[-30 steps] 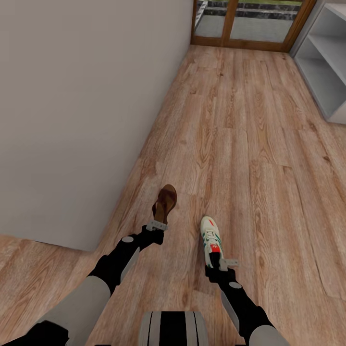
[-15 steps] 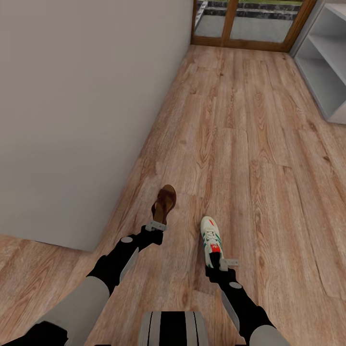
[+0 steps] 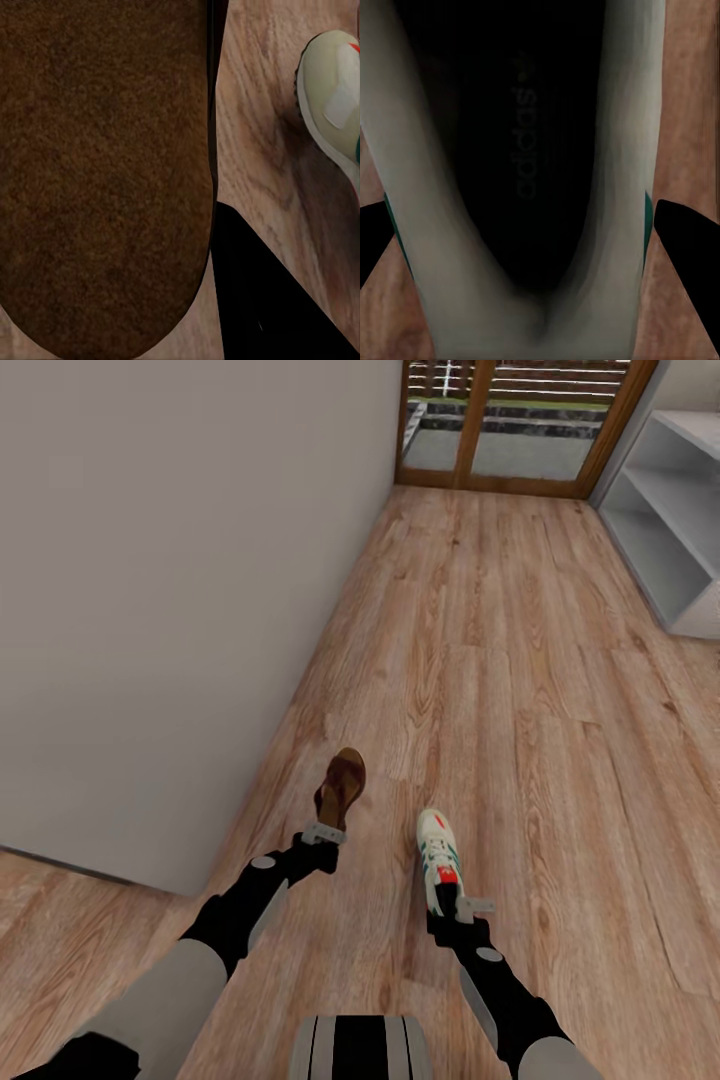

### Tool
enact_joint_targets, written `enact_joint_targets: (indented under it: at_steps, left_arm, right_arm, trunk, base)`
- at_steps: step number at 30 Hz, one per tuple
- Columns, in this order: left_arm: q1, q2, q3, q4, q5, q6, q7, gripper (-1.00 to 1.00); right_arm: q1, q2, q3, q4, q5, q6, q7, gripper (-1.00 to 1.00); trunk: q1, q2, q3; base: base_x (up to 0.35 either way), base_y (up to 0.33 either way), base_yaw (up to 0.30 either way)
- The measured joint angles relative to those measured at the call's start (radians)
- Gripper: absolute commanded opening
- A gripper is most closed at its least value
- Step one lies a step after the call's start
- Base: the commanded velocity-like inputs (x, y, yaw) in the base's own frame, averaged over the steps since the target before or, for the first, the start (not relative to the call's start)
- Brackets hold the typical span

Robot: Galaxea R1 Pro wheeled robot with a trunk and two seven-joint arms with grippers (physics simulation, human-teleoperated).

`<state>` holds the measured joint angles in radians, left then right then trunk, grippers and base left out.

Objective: Pick up the two gym shoes and the two sandals from the corridor floor and place them onto the hallstand (shoe rack) in the corridor, making sure they are on the rack and not on the floor. Arrange them so the two gym shoes are next to each other and the two sandals are next to each other.

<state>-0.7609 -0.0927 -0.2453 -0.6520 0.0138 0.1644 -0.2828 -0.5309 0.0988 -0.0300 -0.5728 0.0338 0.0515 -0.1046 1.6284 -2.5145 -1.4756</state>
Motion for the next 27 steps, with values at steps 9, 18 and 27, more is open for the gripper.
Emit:
enact_joint_targets:
  at_steps: [9,18,27]
  left_arm:
    - [0.004,0.013,0.005,0.016,-0.002,-0.002,0.004,-1.0]
    - [0.146,0.059,0.013,0.06,0.001,-0.081,0.035,-1.0]
    - [0.226,0.06,0.014,0.059,0.005,-0.118,0.108,-1.0]
  right_arm:
    - [0.002,-0.001,0.0,-0.002,0.001,-0.017,-0.003,-1.0]
    - [0.008,-0.137,-0.003,0.06,0.0,-0.16,-0.005,-1.0]
    - [0.01,-0.166,-0.001,0.186,0.002,-0.303,-0.002,-1.0]
  trunk:
    - [-0.004,0.002,0.035]
    - [-0.008,0.004,0.08]
    - [-0.012,0.006,0.128]
  base:
    - [0.0,0.0,0.0]
    - [0.0,0.0,-0.118]
    - [0.0,0.0,-0.154]
